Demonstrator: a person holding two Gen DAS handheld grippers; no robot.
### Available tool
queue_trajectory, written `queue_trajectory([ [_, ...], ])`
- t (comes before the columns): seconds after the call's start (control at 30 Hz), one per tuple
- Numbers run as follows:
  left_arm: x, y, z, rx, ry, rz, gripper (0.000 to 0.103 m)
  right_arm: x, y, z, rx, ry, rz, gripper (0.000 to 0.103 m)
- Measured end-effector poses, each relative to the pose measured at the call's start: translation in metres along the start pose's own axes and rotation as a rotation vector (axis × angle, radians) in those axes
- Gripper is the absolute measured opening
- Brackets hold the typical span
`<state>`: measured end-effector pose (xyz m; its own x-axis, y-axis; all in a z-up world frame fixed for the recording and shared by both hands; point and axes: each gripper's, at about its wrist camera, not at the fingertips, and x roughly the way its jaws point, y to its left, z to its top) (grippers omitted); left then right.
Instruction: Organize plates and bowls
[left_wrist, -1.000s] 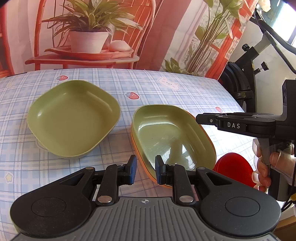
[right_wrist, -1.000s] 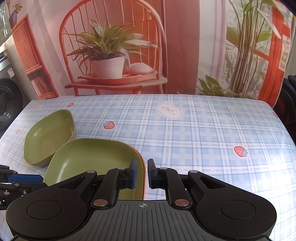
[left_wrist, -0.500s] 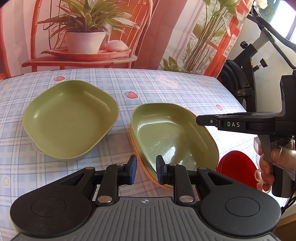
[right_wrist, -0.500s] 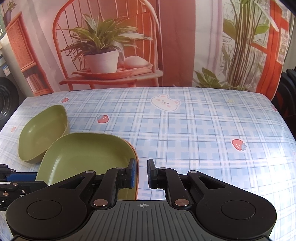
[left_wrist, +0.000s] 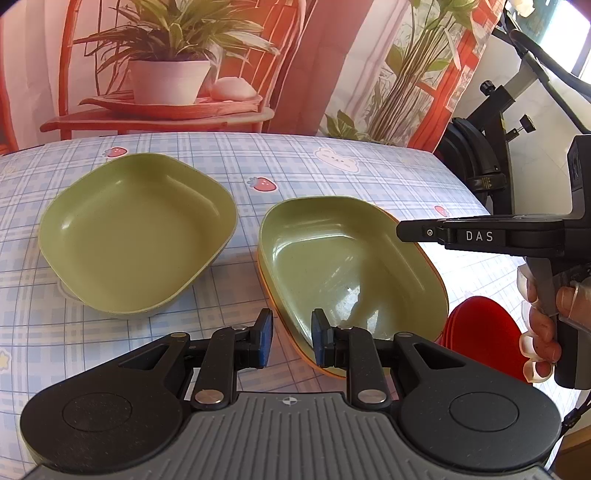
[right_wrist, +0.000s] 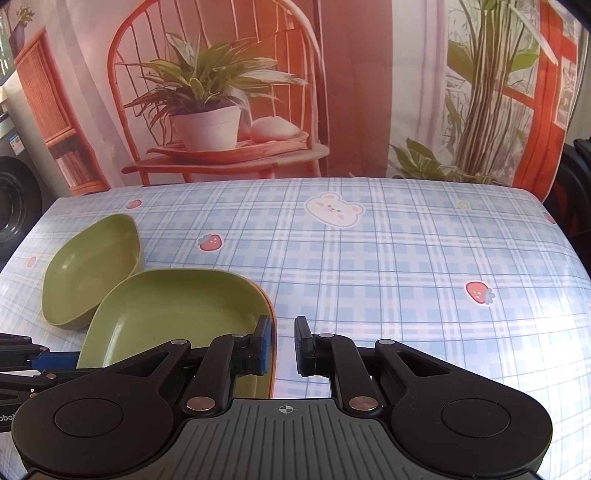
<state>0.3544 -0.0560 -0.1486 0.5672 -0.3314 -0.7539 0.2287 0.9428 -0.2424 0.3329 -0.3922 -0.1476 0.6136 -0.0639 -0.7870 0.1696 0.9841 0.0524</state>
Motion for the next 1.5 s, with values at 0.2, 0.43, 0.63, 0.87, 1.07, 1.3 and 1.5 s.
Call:
queue_trajectory([
  [0.2,0.003,-0.001,0.001,0.007,0.002,-0.002,0.024,0.002,-0.002,0.000,0.017,0.009,0.000,0.012],
  [0.43,-0.005,-0.003,0.003,0.014,-0.008,0.003,0.023,0.001,0.000,0.000,0.008,0.023,-0.016,0.012],
  [0.63,-0.032,-0.004,-0.001,-0.003,-0.041,-0.043,0.023,-0.003,-0.003,-0.002,0.015,0.019,-0.017,0.012],
  [0.87,-0.031,-0.009,-0.018,-0.002,-0.053,-0.019,0.008,-0.004,-0.002,-0.003,0.018,0.016,-0.017,0.012],
  [1.07,-0.025,-0.009,-0.018,0.002,-0.039,-0.015,0.006,-0.007,-0.002,-0.003,0.019,0.006,-0.014,0.012],
  [1.3,-0.032,-0.005,-0.015,-0.017,-0.034,-0.009,0.006,-0.009,-0.002,-0.003,0.017,0.008,-0.020,0.012],
  [1.5,-0.053,0.004,-0.001,-0.003,-0.095,0.011,0.007,-0.018,-0.001,-0.002,0.028,-0.009,-0.019,0.012],
])
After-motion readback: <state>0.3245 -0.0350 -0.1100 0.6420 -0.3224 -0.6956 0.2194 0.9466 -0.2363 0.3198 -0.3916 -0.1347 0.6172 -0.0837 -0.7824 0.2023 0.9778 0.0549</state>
